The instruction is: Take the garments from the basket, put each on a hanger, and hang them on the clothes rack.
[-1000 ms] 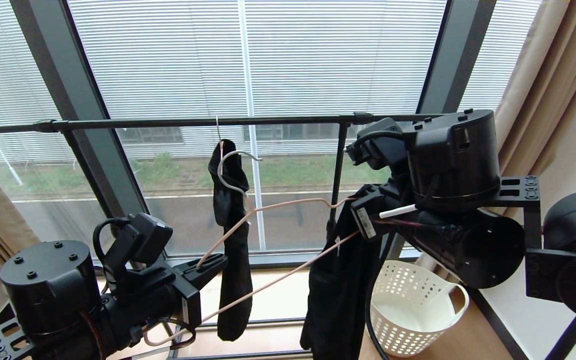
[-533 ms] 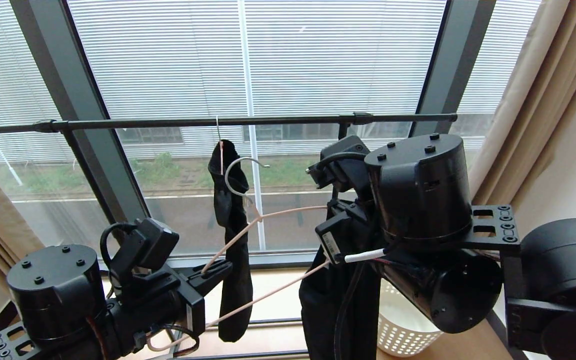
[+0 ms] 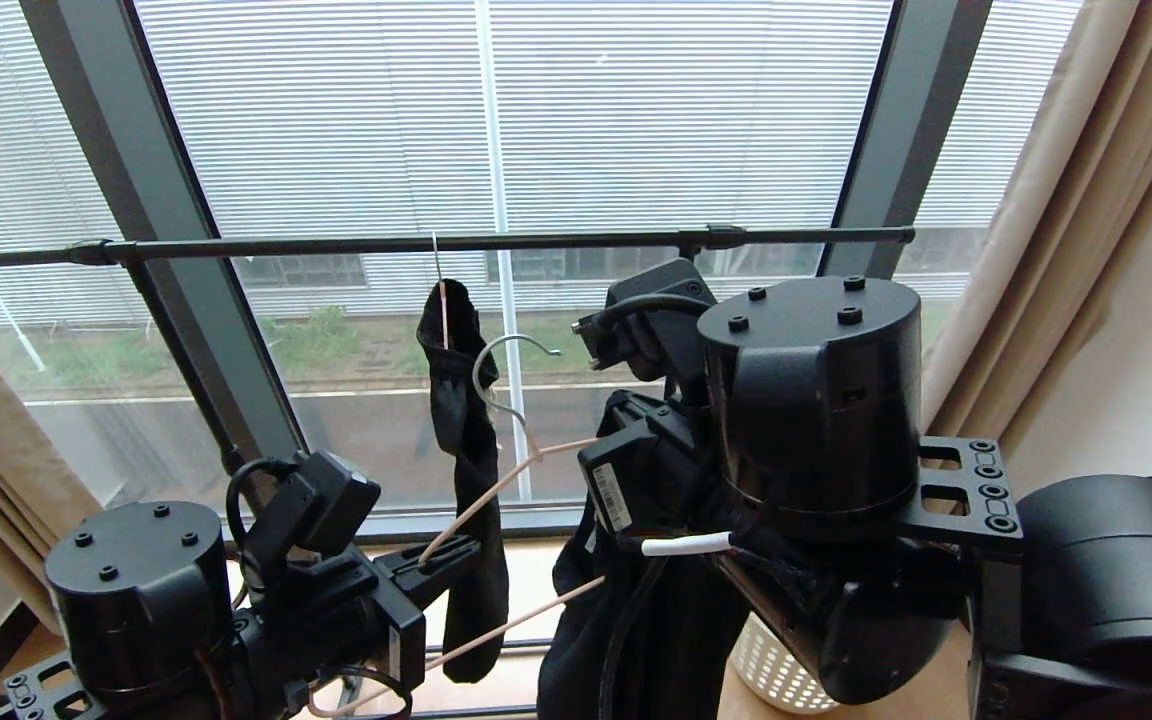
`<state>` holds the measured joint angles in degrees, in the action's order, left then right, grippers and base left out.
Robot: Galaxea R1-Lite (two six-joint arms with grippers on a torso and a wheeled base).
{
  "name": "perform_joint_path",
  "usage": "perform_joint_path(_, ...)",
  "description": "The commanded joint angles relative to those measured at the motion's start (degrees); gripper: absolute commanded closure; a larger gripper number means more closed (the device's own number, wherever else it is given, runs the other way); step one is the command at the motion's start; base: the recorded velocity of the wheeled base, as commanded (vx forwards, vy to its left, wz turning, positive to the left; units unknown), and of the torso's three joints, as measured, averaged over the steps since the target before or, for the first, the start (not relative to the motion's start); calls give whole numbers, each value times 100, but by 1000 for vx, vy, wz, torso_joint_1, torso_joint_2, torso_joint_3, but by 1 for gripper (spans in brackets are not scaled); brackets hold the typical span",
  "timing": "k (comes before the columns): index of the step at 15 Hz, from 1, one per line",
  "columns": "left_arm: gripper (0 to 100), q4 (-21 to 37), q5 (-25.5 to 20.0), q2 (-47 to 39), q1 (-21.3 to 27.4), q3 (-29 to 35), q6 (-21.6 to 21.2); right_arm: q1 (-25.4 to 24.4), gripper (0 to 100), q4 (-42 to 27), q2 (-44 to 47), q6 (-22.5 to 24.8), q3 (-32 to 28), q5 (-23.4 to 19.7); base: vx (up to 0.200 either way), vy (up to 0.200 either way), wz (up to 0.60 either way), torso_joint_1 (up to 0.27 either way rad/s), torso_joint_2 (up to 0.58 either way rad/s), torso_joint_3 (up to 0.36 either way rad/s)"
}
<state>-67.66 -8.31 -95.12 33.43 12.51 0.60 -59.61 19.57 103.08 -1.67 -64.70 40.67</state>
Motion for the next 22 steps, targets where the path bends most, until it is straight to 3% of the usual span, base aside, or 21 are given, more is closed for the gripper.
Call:
perform_joint_path(1,100,-2,-4,-33,32,-3,2,-94,100,109,98,-62,-26,3,0,0,0,0,0,0)
perform_joint_path(10,100,-11,-4,-24,41,-11,2,-182,100,1084,159,-202,1,11,0,0,0,0,0,0)
perform_joint_path(19,100,-11,5,143,41,-20,-16,-182,100,1058,151,-176,115,11,0,0,0,0,0,0)
perform_joint_path(20,100,-11,5,178,41,-47,-25,-182,0,1084,159,-176,133,11,0,0,0,0,0,0)
perform_joint_path(22,100,-11,5,187,41,-47,-33,-174,0,1076,133,-167,115,11,0,0,0,0,0,0)
